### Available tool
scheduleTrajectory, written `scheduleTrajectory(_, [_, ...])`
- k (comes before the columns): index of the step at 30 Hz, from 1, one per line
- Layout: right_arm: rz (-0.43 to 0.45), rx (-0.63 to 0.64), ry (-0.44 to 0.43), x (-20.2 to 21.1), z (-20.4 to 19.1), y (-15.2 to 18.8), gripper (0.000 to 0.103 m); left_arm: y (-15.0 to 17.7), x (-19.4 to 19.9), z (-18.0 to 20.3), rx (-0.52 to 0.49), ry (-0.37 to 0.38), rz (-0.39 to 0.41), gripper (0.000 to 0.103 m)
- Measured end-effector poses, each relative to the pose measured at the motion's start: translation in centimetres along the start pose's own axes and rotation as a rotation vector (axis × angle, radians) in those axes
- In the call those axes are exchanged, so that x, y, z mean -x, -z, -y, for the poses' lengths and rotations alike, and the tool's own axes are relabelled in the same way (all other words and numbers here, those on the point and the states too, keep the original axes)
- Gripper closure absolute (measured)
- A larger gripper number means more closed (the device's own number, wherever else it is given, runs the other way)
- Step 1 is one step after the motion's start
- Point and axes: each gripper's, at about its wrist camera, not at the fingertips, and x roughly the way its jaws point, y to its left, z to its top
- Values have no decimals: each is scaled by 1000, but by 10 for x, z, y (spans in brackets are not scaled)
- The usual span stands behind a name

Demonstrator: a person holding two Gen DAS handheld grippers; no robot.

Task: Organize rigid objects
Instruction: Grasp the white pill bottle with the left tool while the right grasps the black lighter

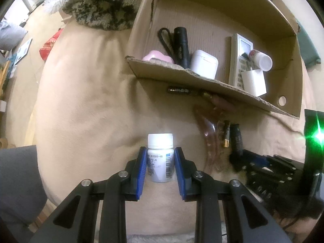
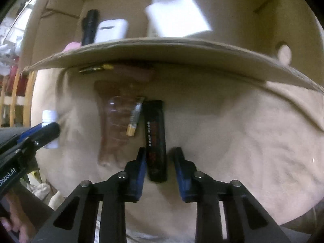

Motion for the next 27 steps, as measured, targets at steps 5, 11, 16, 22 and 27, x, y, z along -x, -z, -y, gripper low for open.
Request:
scheduleTrajectory(5, [40,-29,2,6,3,0,75,-9,-3,-7,21,-11,9,79])
scheduleTrajectory(11, [72,56,102,-1,-21,4,74,-1,-4,-4,1,-27,7,79])
scheduleTrajectory(16, [64,70,104,1,-24,24,82,10,-10,15,-138,-86,20,79])
scheduleTrajectory(22, [131,43,85,21,-14,45,83,16,-7,22,-192,-119,36,79])
scheduleTrajectory(27, [173,-3,-4,40,-13,35,83,12,8,26,-176,-114,89,79])
